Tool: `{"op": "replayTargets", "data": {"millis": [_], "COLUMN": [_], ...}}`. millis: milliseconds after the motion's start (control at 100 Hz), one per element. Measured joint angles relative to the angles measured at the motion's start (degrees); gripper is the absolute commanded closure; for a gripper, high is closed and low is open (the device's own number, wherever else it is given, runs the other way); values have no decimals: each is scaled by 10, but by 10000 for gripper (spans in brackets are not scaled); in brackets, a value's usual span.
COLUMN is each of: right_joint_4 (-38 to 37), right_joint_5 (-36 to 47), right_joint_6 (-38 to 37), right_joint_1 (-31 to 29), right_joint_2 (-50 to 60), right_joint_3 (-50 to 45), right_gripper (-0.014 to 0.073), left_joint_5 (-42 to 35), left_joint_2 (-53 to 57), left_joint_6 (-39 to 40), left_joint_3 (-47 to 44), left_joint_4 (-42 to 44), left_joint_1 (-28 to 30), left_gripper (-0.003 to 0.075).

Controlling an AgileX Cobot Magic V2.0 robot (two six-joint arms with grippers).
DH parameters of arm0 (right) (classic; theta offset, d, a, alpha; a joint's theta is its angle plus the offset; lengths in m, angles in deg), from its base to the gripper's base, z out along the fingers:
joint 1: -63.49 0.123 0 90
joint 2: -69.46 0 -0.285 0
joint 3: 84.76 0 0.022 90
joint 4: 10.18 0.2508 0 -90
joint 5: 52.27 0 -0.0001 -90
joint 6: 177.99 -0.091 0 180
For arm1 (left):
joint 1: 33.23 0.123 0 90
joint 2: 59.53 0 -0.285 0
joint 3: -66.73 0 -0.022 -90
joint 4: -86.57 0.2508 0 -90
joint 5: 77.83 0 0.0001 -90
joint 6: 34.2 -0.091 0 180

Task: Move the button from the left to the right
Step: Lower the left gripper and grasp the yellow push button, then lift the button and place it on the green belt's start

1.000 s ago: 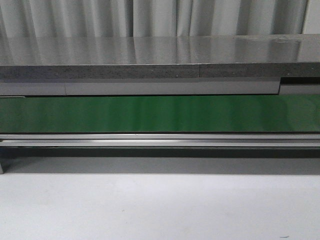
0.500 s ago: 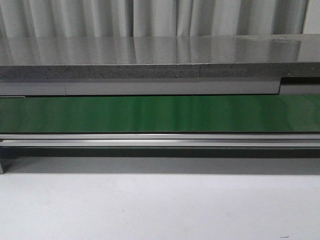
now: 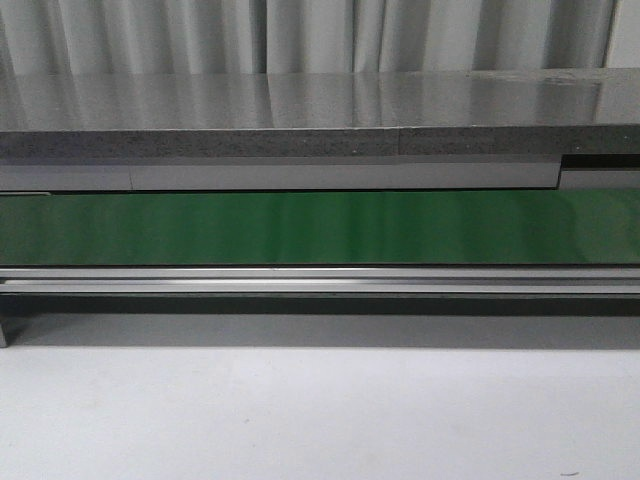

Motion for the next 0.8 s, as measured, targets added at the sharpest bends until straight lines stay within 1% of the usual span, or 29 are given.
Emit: {"op": "replayTargets", "data": {"millis": [70,140,210,330,380,470,540,610,800], "right_joint_4": [0,0,0,0,0,0,0,0,0], "right_joint_5": [0,0,0,0,0,0,0,0,0], "right_joint_6": [0,0,0,0,0,0,0,0,0], "right_joint_1": [0,0,0,0,0,0,0,0,0], "right_joint_2": [0,0,0,0,0,0,0,0,0], "right_joint_3": [0,0,0,0,0,0,0,0,0], "right_gripper": [662,662,662,662,662,662,662,662,662], "left_joint_5": [-3,-7,-7,-8,-8,-8,-8,-8,18], "left_joint_2": [-4,-7,-7,-7,-7,-7,-7,-7,-7], "left_joint_6": [0,0,0,0,0,0,0,0,0], "left_joint_3": [0,0,0,0,0,0,1,1,22], "left_joint_4": [0,-1,0,-2,-3,-3,-3,-4,-6], "left_joint_1": [0,0,0,0,0,0,0,0,0], "left_gripper": [125,185,272,461,529,627,678,709,715]}}
